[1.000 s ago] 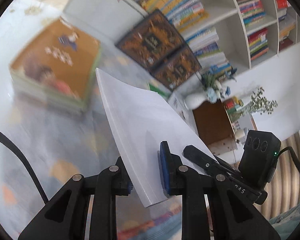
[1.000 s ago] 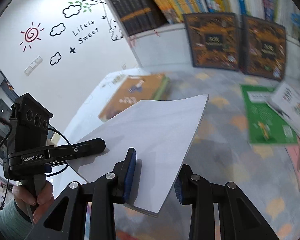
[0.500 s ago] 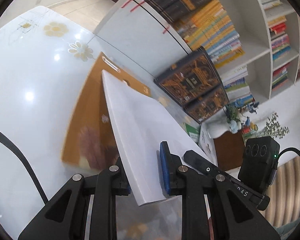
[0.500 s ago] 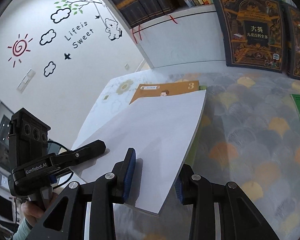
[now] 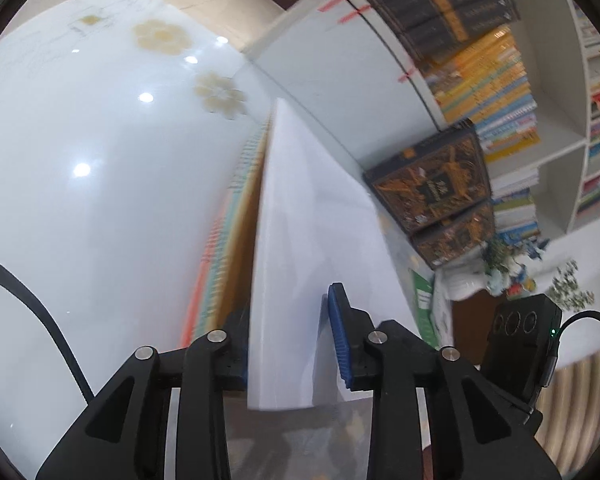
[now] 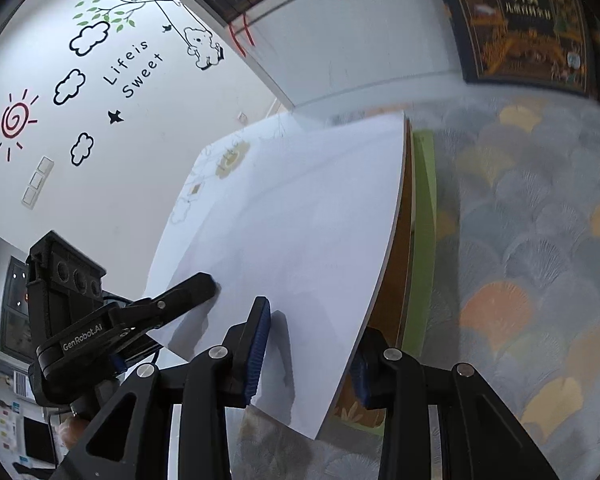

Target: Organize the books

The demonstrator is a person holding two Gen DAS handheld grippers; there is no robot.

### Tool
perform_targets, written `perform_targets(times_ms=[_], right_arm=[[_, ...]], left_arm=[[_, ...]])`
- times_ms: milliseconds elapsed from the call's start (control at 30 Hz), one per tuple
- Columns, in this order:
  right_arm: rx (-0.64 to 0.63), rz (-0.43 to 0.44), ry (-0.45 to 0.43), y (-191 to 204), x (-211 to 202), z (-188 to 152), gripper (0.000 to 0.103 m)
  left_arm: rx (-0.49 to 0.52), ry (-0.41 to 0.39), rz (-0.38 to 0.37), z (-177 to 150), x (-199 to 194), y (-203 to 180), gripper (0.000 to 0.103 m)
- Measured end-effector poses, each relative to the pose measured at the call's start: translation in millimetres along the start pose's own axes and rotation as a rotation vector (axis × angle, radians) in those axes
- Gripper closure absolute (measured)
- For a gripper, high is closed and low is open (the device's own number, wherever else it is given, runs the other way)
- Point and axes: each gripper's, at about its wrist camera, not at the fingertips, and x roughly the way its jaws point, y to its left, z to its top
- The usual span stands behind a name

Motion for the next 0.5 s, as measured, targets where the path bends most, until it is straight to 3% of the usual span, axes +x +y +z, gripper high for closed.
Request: perform_targets(times_ms=[167,267,400,500], right_arm=[[0.063,0.012,0.019,-12.6,3.8,-2.0,0.067],[-0.008,-0.021,0.045,-1.2,4.6,-4.7,0.064],[-0.051,-0.031,0.084,2.7,-3.2,-16.3,0.05],[-0.039,-0.038,0.115,-8.7,-20.7,-31.3,0.048]], left_arm=[[-0.053,-0.046,0.015,-8.8,-22.7,16.4,0.074],[-0.072,-0.056,0.033,-16.6,-31.5,20.6,0.074],[-0.054,-0.083,0.075,-31.1,-45.5,13.3,0.074],[-0.036,-0.083,0.085,-43.2,-53.7,5.0,0.074]])
